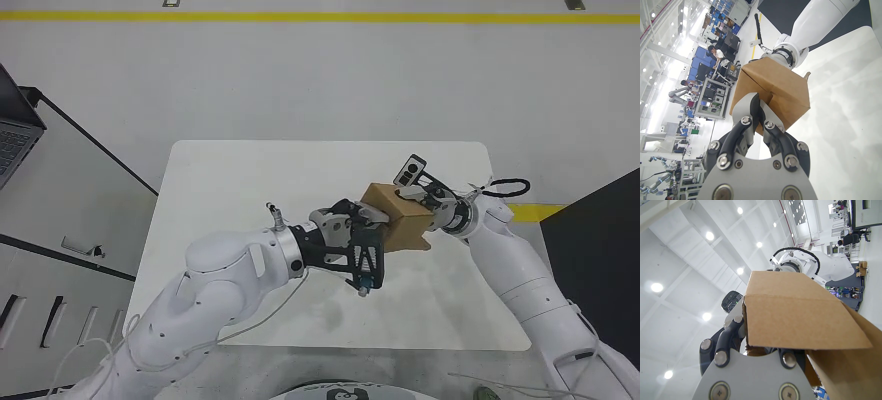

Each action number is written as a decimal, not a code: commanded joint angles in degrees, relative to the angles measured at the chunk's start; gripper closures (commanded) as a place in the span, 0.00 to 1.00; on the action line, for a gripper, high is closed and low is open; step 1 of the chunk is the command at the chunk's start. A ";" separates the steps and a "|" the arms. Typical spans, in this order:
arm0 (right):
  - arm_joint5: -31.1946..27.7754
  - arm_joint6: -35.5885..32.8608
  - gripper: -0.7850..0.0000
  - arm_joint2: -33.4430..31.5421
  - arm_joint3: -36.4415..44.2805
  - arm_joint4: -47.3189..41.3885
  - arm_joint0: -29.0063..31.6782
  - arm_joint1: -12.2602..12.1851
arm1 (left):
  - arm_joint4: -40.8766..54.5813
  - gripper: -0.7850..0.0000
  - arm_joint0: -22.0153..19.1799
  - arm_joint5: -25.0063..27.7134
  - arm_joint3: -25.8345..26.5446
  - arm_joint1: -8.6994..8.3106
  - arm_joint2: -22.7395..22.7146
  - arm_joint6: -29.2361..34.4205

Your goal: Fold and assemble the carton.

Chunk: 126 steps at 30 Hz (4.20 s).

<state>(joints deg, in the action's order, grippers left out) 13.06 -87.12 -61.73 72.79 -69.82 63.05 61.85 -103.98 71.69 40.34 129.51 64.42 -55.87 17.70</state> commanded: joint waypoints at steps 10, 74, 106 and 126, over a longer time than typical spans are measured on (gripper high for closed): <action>0.00 0.00 1.00 0.00 0.00 0.00 0.00 0.00 | 2.87 1.00 2.20 -0.71 1.67 -0.46 -4.43 -0.20; -7.67 6.24 1.00 -4.77 11.58 29.56 -4.13 -2.62 | 38.75 0.00 20.20 17.66 5.13 -5.75 -50.95 -1.93; -11.56 5.25 1.00 -5.13 17.53 43.66 -8.03 -3.57 | 38.41 0.00 22.15 17.66 -8.46 -10.93 -50.73 -12.23; -15.68 4.07 1.00 6.59 28.21 76.18 -19.33 -3.19 | 38.41 0.00 22.15 17.66 -8.46 -10.93 -50.73 -12.23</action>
<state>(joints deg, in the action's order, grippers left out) -2.66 -83.05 -54.99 101.01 6.56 43.65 58.67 -65.57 93.84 58.00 121.05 53.49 -106.59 5.47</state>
